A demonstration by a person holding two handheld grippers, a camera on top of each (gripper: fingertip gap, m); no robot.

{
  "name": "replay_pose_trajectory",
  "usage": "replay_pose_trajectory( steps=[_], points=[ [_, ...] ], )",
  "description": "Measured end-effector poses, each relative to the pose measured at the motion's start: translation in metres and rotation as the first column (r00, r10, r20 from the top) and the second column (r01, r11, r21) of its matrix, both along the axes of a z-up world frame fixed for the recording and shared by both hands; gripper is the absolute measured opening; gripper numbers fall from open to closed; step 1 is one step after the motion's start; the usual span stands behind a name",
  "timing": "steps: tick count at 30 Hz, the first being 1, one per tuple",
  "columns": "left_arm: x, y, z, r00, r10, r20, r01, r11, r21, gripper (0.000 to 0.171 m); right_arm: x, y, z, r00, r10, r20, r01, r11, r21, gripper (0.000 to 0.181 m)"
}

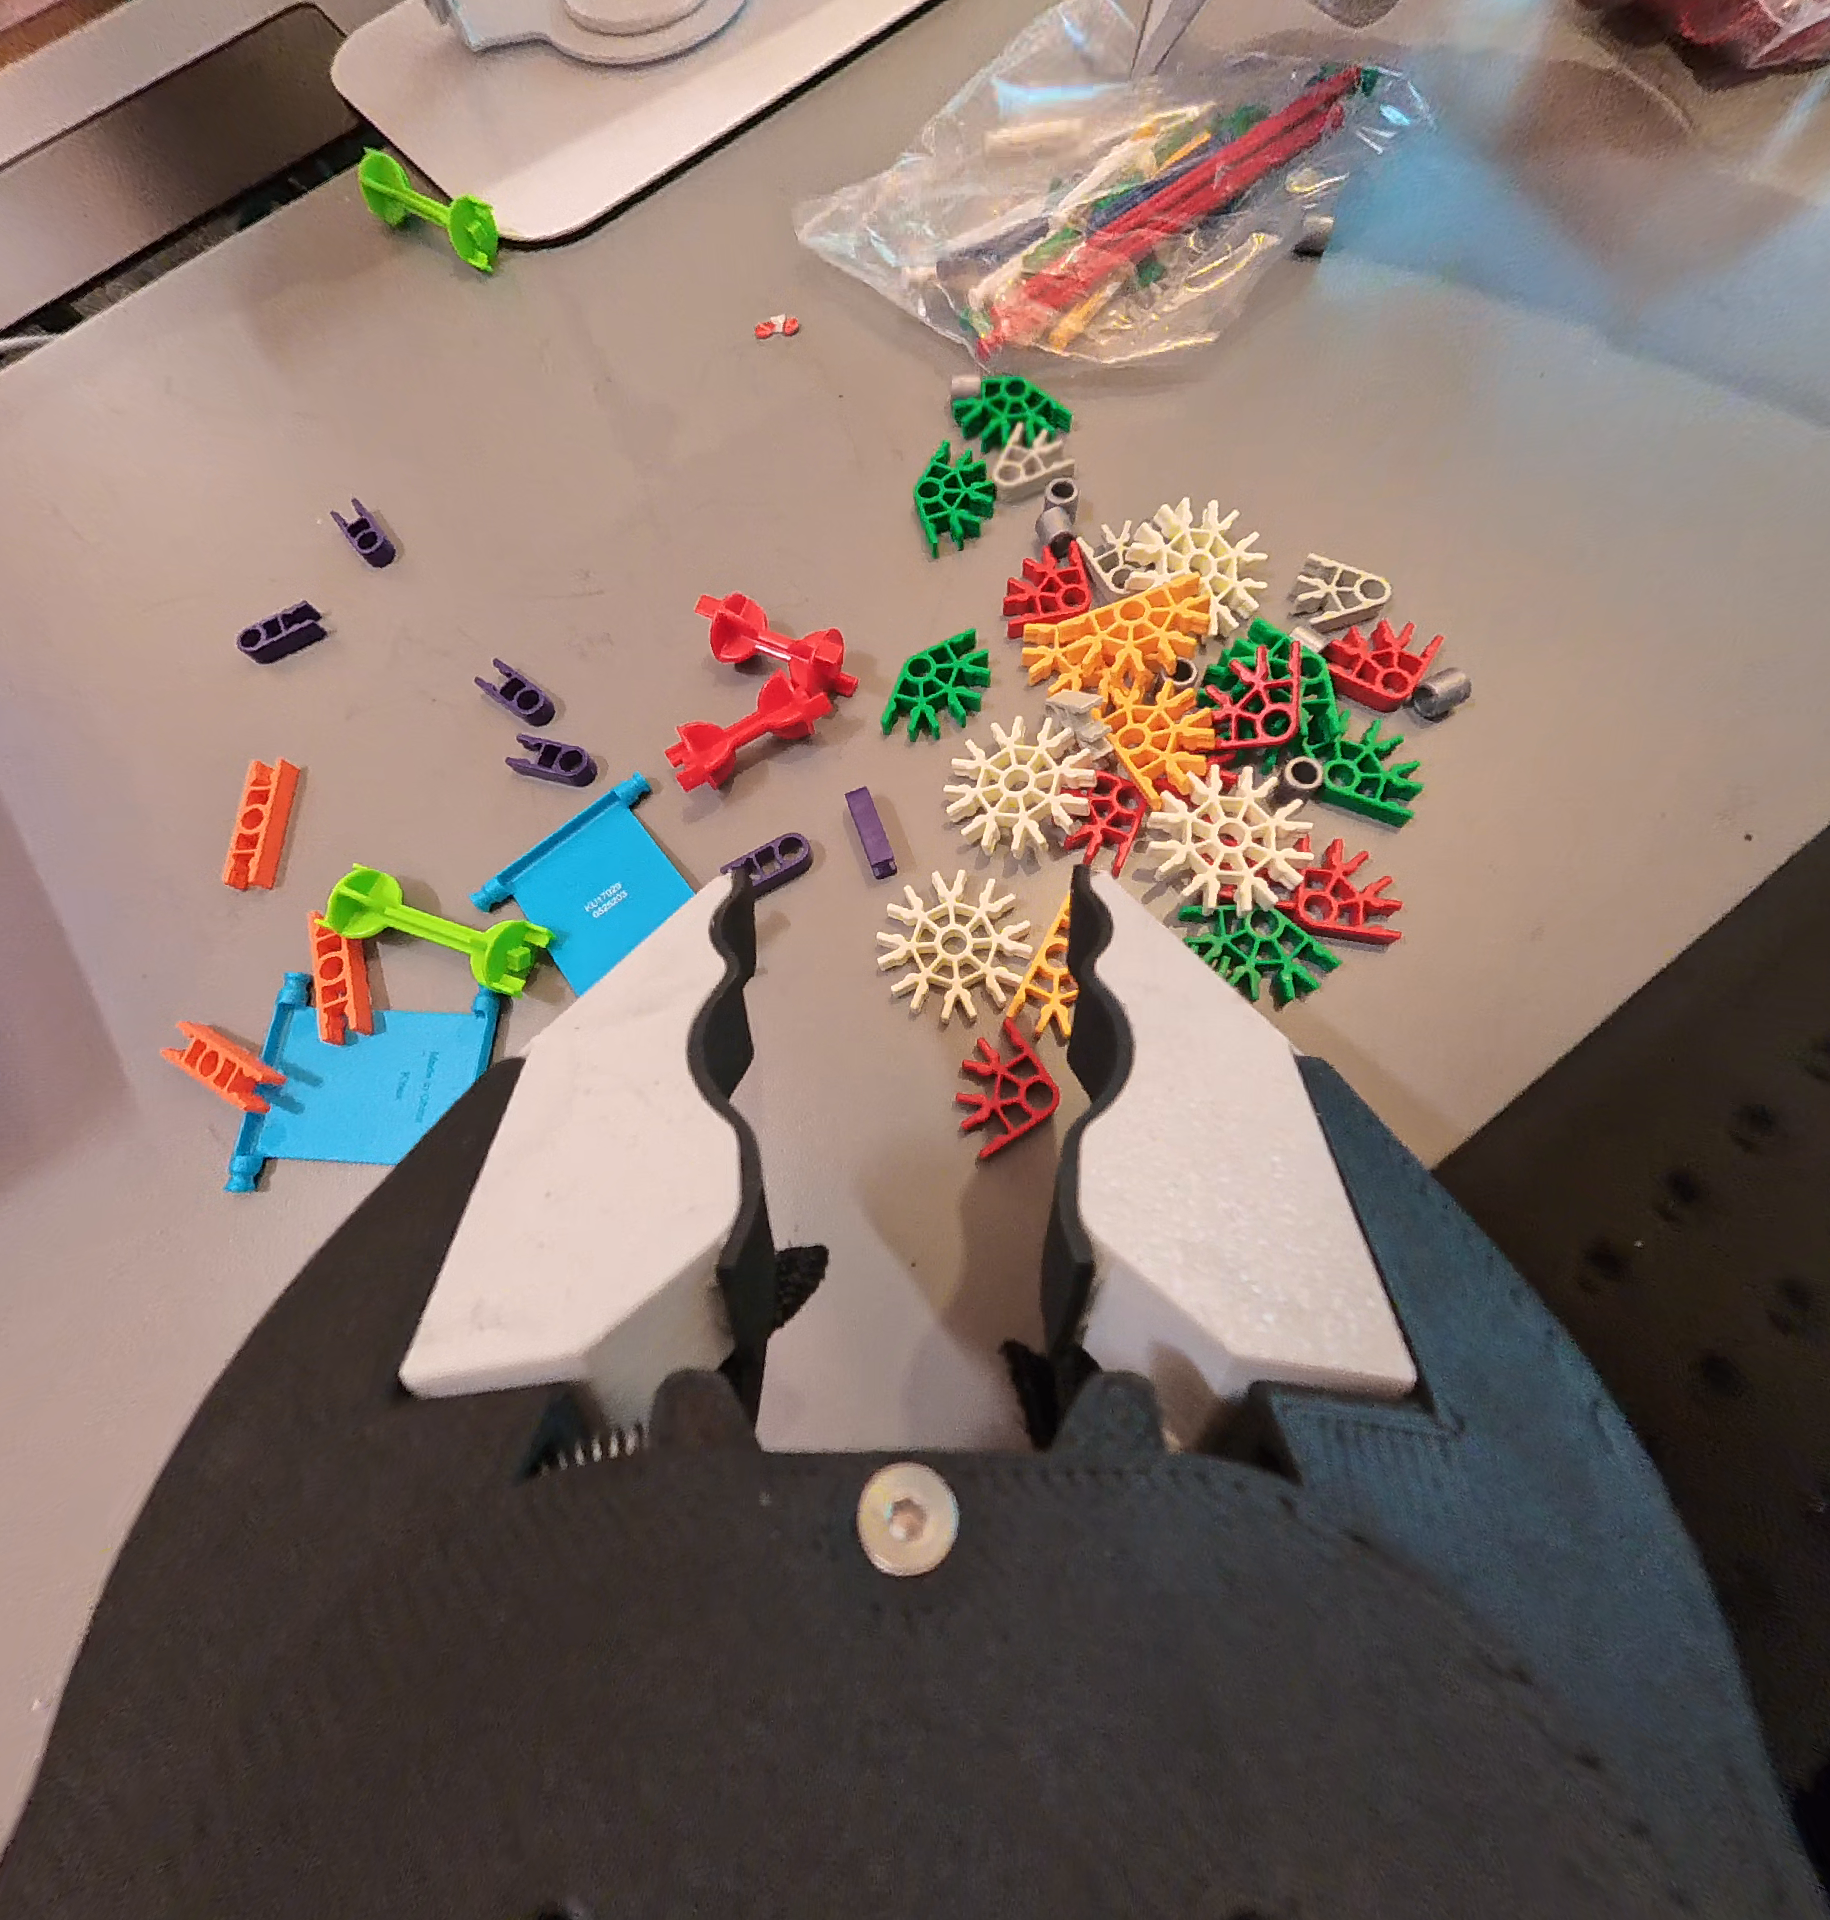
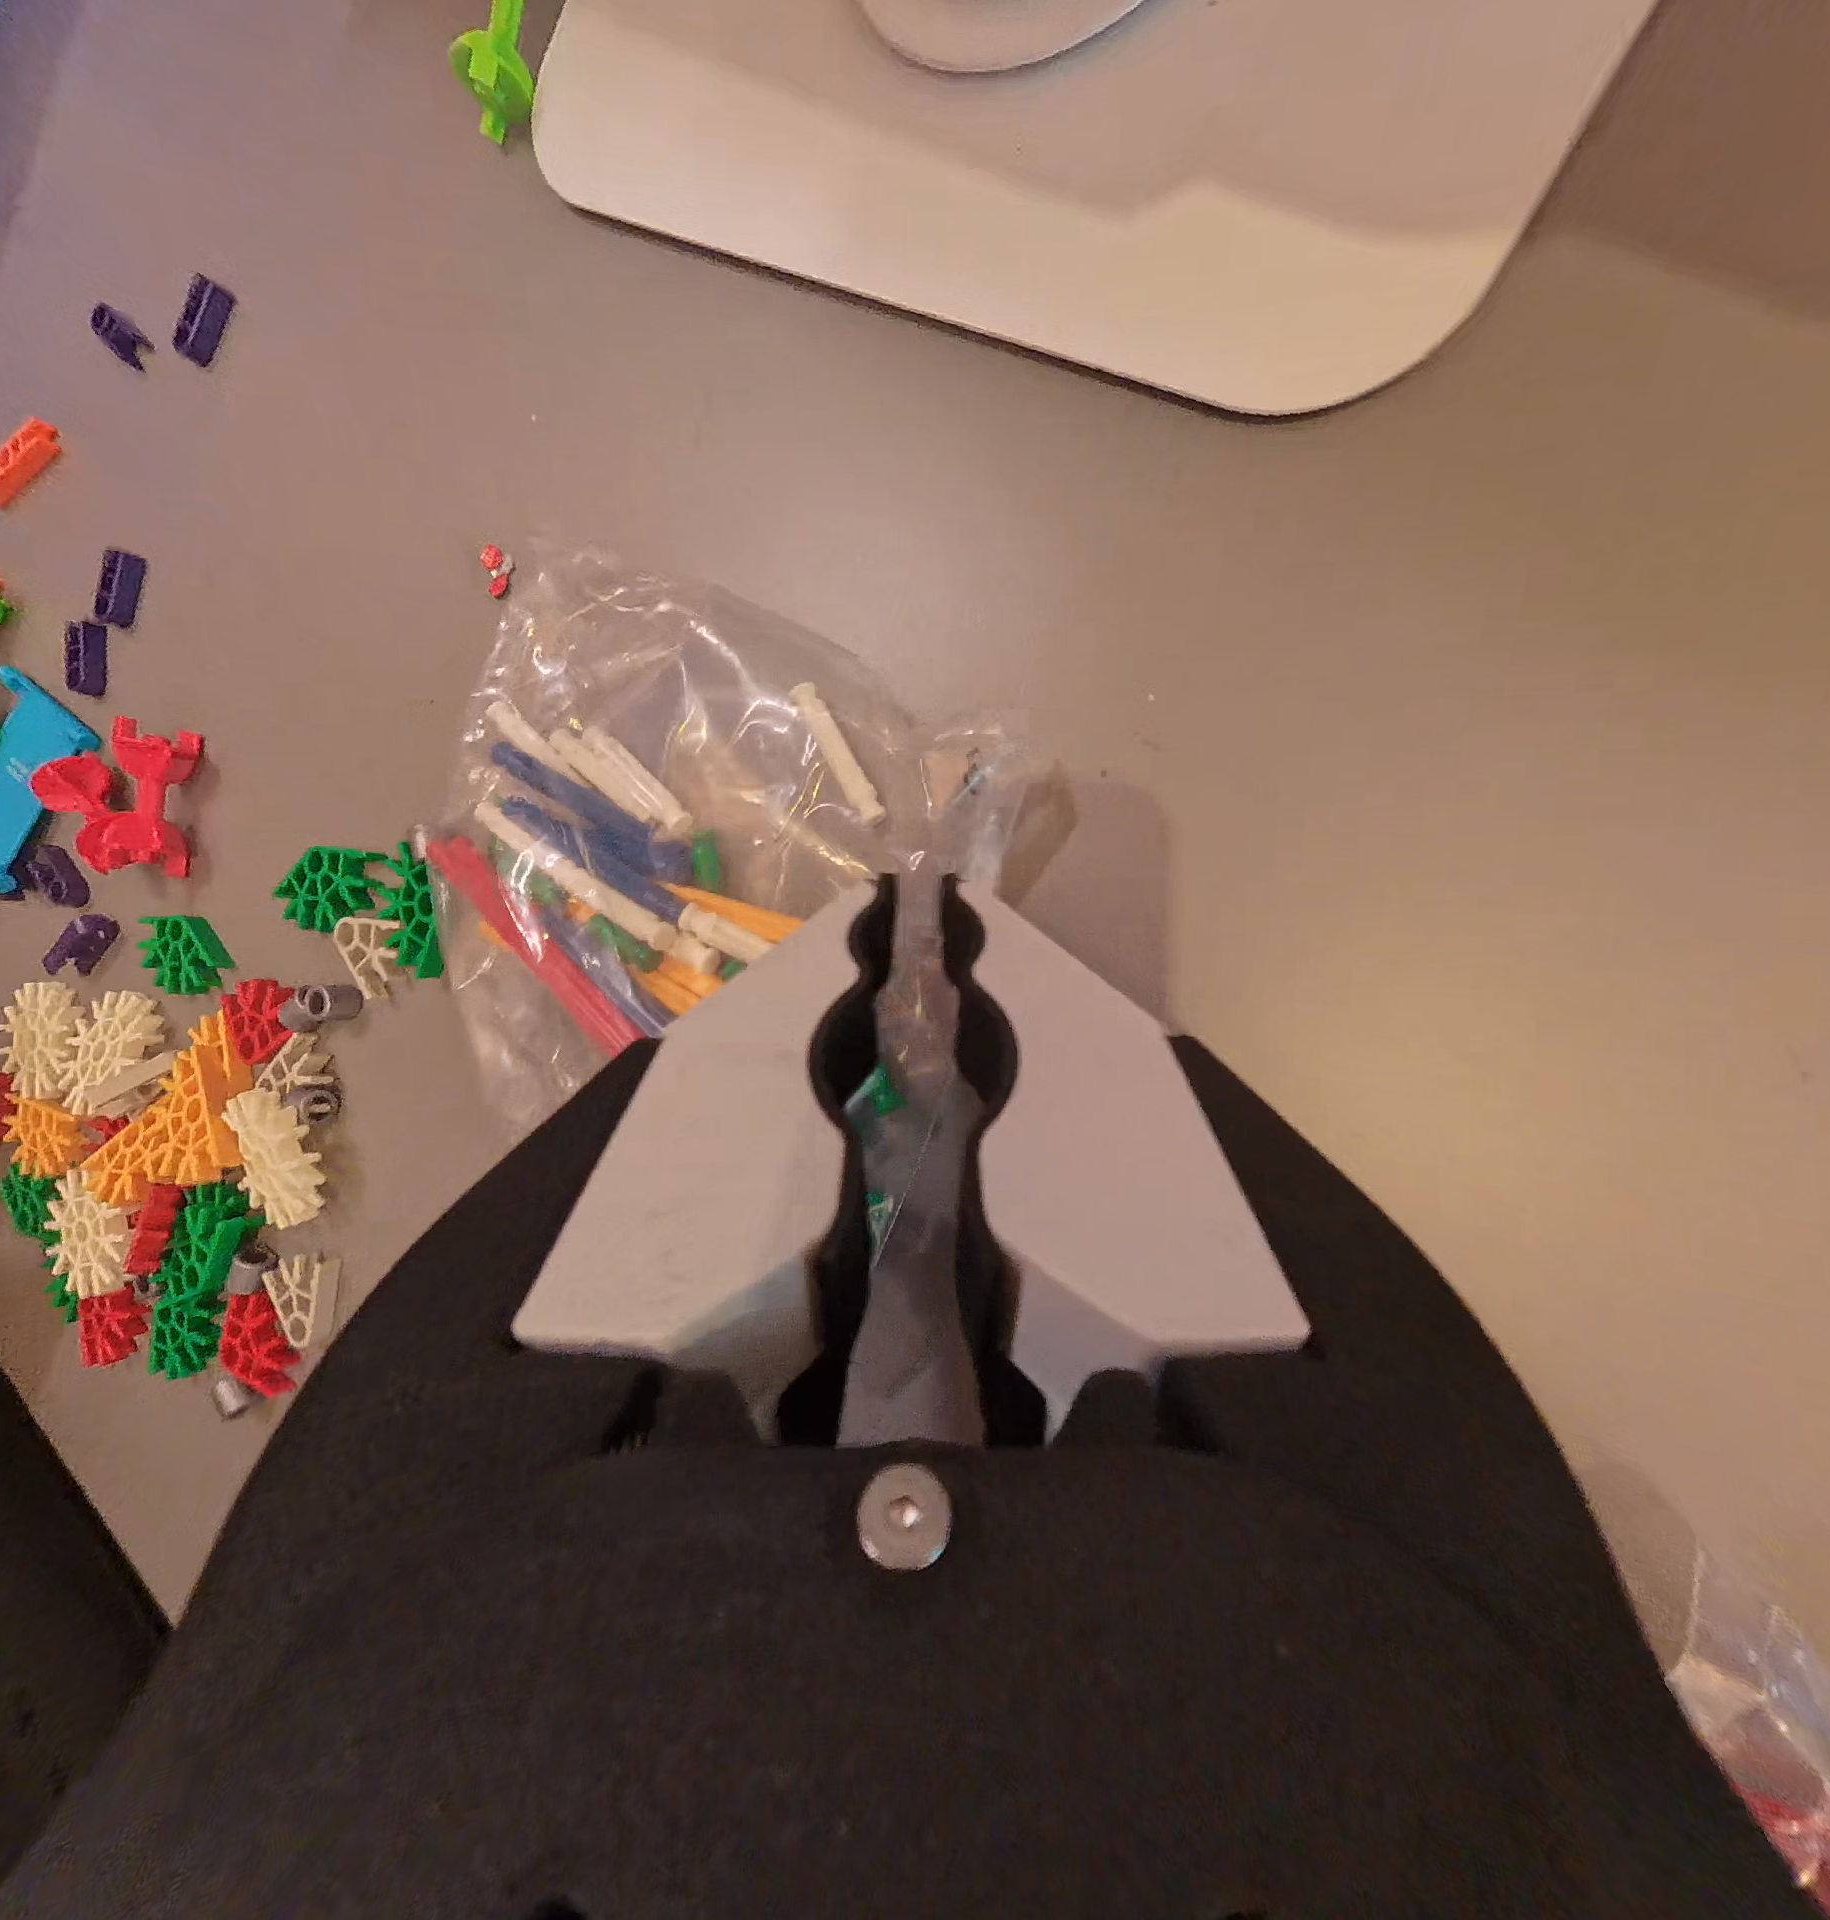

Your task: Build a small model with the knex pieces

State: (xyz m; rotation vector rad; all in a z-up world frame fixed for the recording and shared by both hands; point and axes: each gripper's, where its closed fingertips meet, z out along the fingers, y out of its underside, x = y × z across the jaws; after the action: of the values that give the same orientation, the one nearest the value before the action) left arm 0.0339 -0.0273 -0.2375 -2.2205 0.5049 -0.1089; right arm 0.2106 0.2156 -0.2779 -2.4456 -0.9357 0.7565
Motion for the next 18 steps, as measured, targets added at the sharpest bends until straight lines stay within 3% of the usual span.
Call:
replay_pose_trajectory(
  steps=[4,10,18],
  points=[
    [0.000,0.001,0.002,1.000,0.020,0.006,-0.020,1.000,0.007,0.058,-0.010,-0.010,0.014,0.995,0.066,-0.077,-0.065,0.998,0.013,0.000],
    [0.004,0.012,0.013,1.000,0.018,0.010,-0.018,0.999,0.038,0.058,-0.021,-0.033,0.064,0.962,0.145,-0.231,-0.133,0.989,0.066,0.000],
    [0.015,0.050,0.050,0.998,-0.033,0.053,0.026,0.992,0.126,0.064,-0.023,-0.063,0.126,0.898,0.249,-0.363,-0.213,0.968,0.137,0.000]
  ],
)
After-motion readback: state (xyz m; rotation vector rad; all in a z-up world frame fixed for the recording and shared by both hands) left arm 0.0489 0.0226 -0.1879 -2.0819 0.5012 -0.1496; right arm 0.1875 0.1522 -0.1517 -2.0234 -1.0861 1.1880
